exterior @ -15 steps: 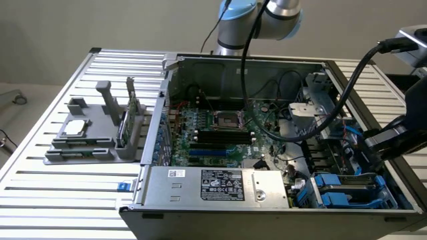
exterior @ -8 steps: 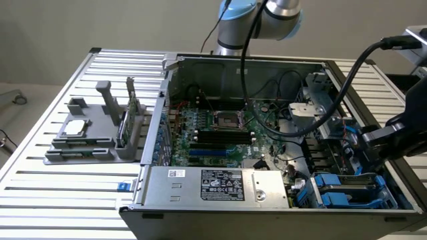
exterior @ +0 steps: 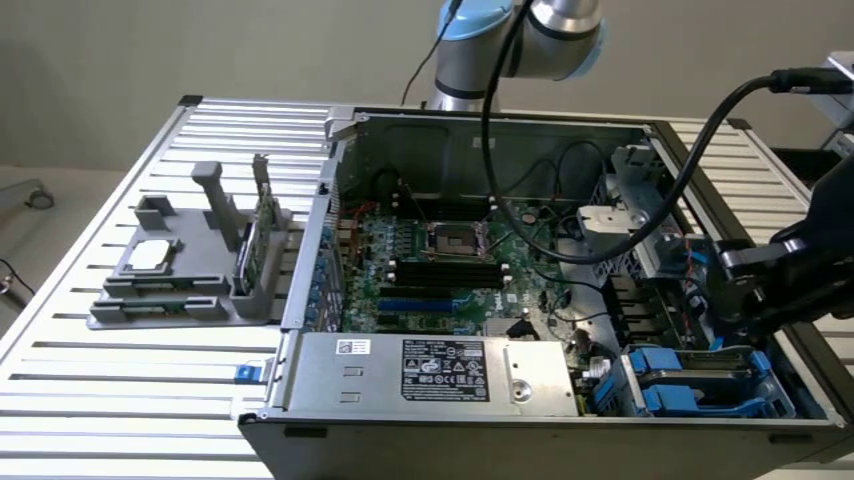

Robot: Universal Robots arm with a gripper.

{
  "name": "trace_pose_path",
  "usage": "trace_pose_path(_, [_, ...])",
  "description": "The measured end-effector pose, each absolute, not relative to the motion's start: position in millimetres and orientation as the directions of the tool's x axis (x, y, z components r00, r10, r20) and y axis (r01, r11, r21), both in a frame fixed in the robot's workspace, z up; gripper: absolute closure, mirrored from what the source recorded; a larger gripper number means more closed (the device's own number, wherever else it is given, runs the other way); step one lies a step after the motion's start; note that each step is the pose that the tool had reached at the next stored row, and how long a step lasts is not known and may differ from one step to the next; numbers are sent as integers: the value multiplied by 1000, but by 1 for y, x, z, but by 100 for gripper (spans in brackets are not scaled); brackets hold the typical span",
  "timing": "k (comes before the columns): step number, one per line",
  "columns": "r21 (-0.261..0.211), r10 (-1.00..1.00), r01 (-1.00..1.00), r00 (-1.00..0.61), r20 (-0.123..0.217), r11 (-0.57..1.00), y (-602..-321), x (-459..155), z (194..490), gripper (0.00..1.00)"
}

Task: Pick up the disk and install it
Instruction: 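Insert the first disk wire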

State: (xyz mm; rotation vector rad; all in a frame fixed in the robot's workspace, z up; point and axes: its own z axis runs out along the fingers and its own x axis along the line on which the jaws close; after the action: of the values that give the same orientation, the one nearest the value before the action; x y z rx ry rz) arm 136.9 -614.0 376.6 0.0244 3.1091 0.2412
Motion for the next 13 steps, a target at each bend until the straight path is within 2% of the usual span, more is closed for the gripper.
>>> trace_pose_path(1, [154,36,33,-999,-22,987,-614,137,377,64])
trace_pose_path(2, [154,54,50,-998,-22,987,-614,137,377,64])
trace_pose_path(3, [154,71,67,-997,-22,986,-614,137,377,58])
trace_pose_path(13, [154,251,245,-968,-22,957,-614,137,374,60])
